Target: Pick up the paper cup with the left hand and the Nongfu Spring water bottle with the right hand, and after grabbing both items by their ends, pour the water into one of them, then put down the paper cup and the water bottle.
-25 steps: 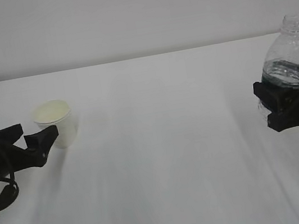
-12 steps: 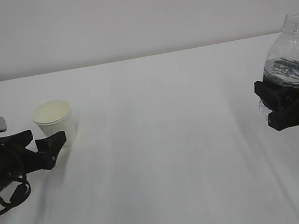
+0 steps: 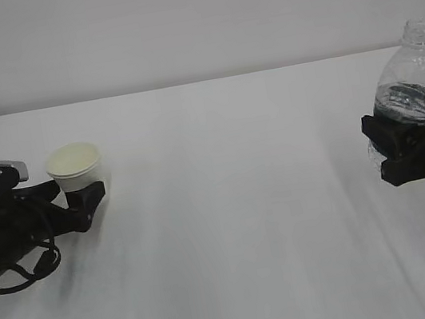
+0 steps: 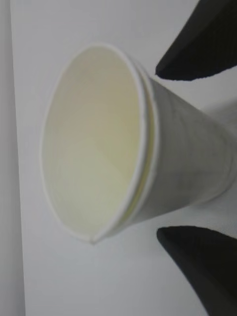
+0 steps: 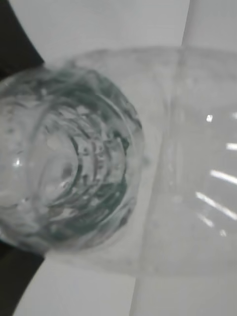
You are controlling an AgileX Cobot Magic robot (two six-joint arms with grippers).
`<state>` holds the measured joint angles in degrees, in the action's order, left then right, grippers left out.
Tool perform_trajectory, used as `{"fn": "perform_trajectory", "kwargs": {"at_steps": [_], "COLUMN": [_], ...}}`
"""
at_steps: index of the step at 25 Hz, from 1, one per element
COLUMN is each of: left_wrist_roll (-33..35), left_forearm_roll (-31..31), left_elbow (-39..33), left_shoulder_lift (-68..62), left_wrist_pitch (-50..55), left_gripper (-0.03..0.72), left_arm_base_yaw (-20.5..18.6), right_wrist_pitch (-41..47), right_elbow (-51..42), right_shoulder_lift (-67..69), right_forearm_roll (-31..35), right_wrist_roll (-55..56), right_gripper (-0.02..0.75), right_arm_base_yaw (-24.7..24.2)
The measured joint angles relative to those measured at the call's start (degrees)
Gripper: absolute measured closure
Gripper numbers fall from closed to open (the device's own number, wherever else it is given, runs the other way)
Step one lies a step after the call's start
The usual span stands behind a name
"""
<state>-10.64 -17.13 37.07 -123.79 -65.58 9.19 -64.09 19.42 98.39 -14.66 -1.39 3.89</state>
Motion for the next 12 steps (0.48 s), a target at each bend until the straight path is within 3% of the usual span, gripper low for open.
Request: {"fn": "perform_trajectory", "kwargs": {"at_steps": [12], "left_wrist_roll": [0.0], "left_forearm_roll": [-0.7], "left_elbow": [4.69], "left_shoulder_lift": [-2.68], "left_wrist_pitch": [0.0], "left_gripper": [0.028], "left_arm_base_yaw": [0.0], "right_wrist_pitch": [0.0], "right_elbow": [0.0], "right_shoulder_lift": [0.0], "right_forearm_roll": [0.0], "right_wrist_roll": [0.04], "right_gripper": [0.333], "right_arm_base_yaw": [0.0]}}
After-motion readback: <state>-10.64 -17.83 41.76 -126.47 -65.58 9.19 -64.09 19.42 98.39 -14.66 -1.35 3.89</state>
